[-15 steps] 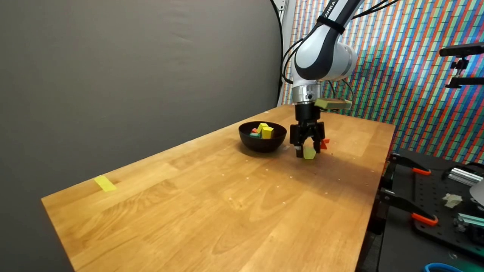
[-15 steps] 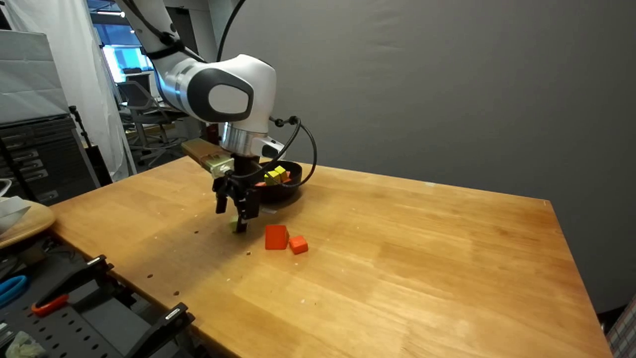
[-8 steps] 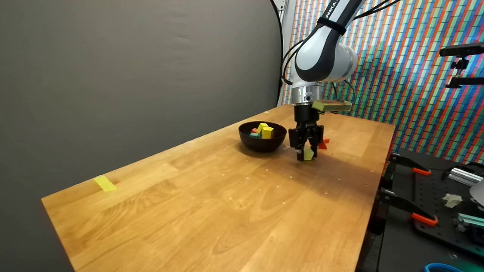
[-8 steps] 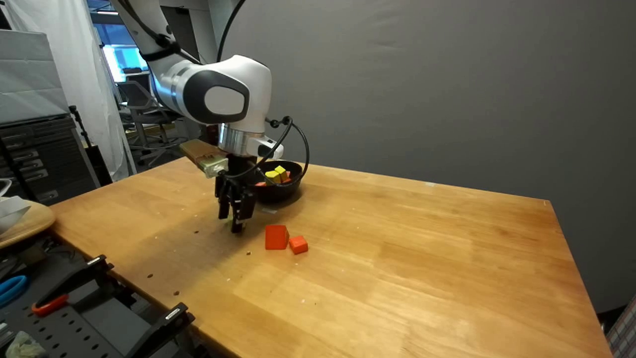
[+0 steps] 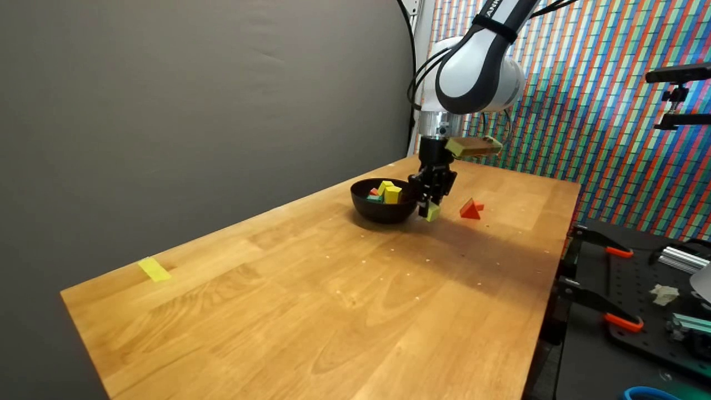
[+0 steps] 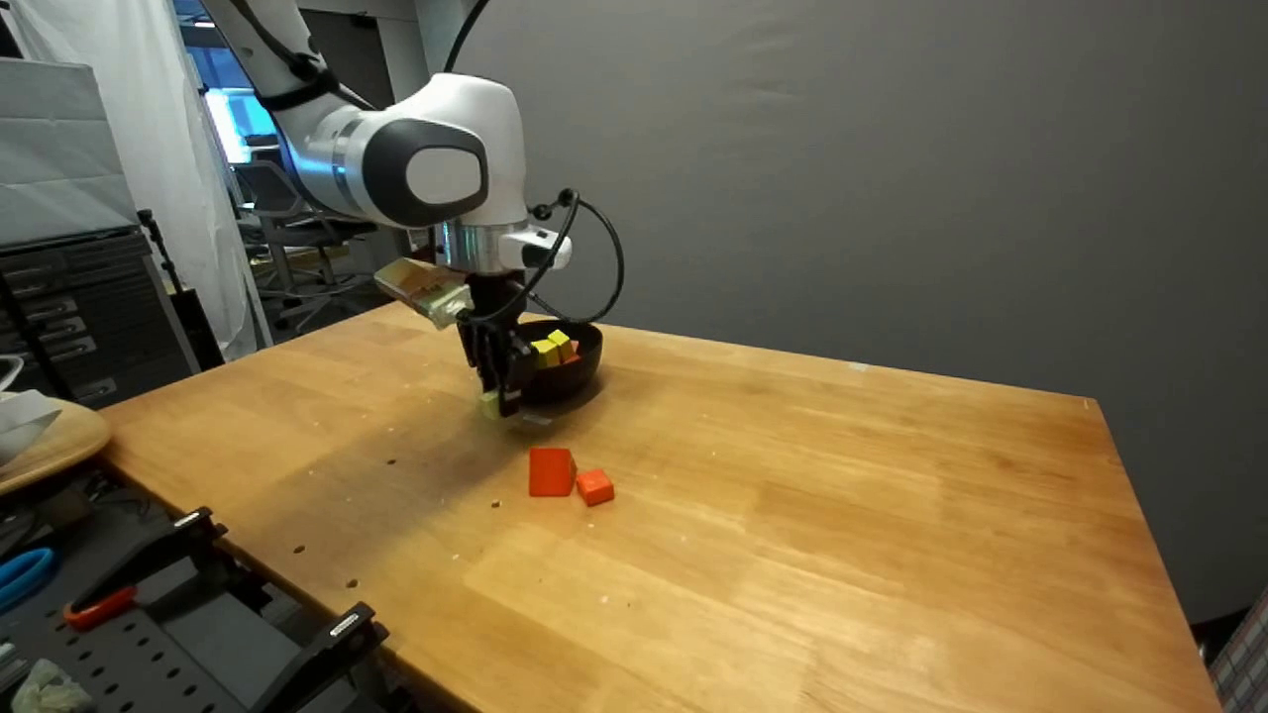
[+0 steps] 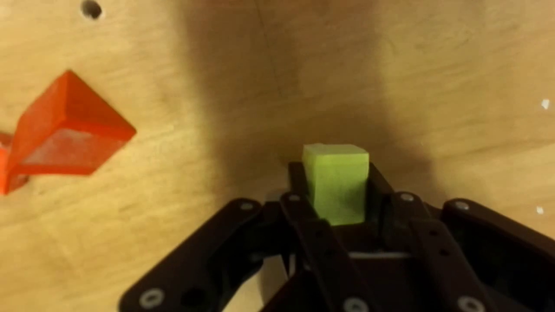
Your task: Put the colored things in the bowl
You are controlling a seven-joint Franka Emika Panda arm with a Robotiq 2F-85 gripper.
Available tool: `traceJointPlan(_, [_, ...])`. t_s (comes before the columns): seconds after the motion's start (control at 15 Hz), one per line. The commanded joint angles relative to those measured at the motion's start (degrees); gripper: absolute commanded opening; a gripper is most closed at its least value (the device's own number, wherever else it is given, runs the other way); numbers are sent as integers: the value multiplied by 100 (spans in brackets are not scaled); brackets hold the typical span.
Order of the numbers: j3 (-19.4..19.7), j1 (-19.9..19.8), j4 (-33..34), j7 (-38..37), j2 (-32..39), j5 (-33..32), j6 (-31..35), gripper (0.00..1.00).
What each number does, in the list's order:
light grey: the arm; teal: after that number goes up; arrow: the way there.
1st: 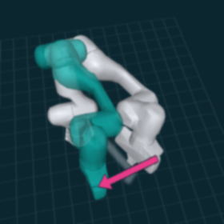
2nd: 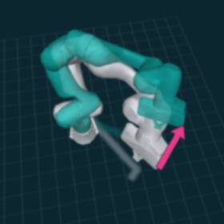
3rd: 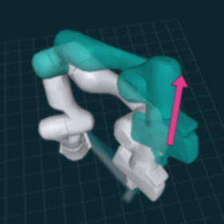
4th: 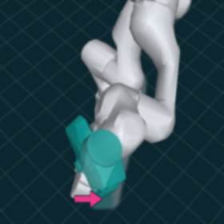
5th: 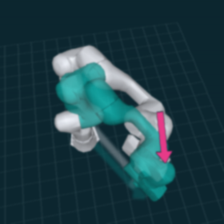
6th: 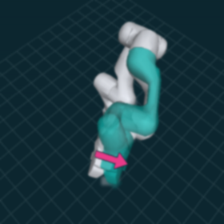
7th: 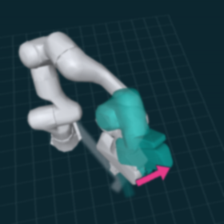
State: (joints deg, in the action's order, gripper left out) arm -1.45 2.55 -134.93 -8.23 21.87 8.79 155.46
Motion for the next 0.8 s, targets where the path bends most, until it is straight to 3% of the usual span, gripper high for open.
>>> traceJointPlan(0.0, [292, 429, -277, -419, -773, -641, 526, 9])
traceJointPlan(0.33, [465, 730, 82, -746, -915, -1614, 1172, 10])
traceJointPlan(0.53, [145, 487, 419, -314, -661, -1232, 1523, 9])
traceJointPlan(0.73, [-396, 57, 1052, 332, 29, -530, 1720, 9])
